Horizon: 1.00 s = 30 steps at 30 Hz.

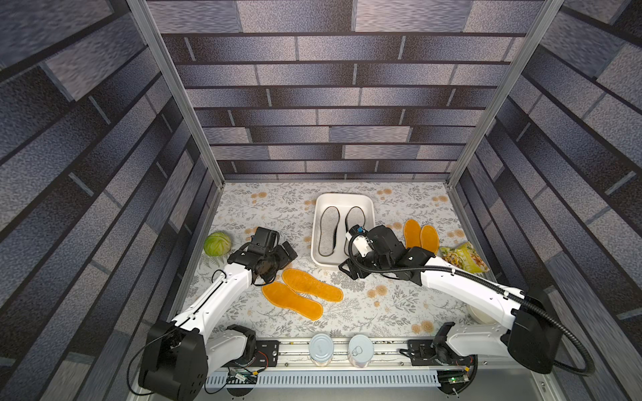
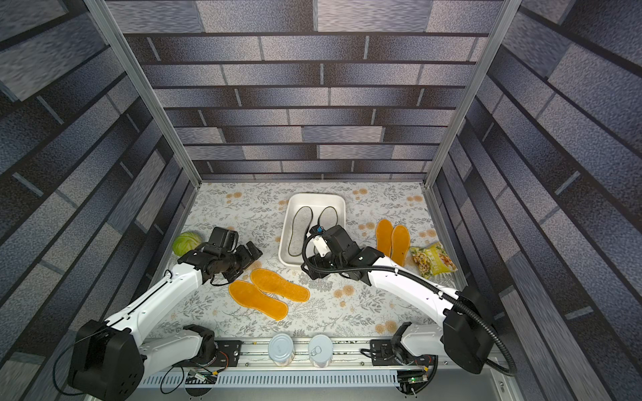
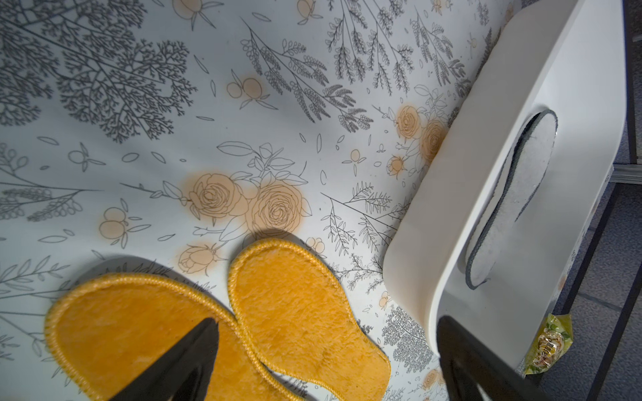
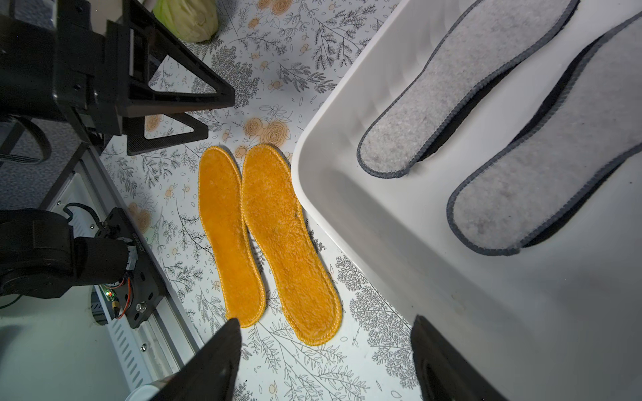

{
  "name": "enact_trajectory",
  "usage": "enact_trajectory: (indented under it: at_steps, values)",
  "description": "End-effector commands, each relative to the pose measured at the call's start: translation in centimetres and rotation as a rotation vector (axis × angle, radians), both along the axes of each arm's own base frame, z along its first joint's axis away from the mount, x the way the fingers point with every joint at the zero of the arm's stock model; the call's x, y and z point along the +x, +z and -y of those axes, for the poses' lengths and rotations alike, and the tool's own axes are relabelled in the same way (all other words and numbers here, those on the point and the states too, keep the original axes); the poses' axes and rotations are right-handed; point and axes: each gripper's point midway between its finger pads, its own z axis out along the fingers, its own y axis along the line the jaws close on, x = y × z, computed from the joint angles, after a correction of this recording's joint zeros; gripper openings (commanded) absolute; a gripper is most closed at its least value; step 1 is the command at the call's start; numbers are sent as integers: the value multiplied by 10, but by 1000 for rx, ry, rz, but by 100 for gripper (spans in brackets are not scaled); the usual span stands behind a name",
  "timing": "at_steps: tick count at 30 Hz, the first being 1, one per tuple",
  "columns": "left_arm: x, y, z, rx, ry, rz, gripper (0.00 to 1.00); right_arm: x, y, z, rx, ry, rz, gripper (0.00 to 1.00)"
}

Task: Put the insoles into the storage box
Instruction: Pick up the insole from the center of the board.

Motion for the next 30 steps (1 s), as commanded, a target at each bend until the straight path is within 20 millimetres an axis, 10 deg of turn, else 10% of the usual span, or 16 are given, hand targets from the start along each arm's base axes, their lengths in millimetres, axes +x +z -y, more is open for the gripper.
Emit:
enact_trajectory:
  at_steps: [1,30]
  values:
    - [-2,-7,-3,8,-5,-15,100,0,4,-11,1,41,23,78]
    - [-2,-4,-4,-5,1,-8,100,-29,-34,-51,-193,249,98,77]
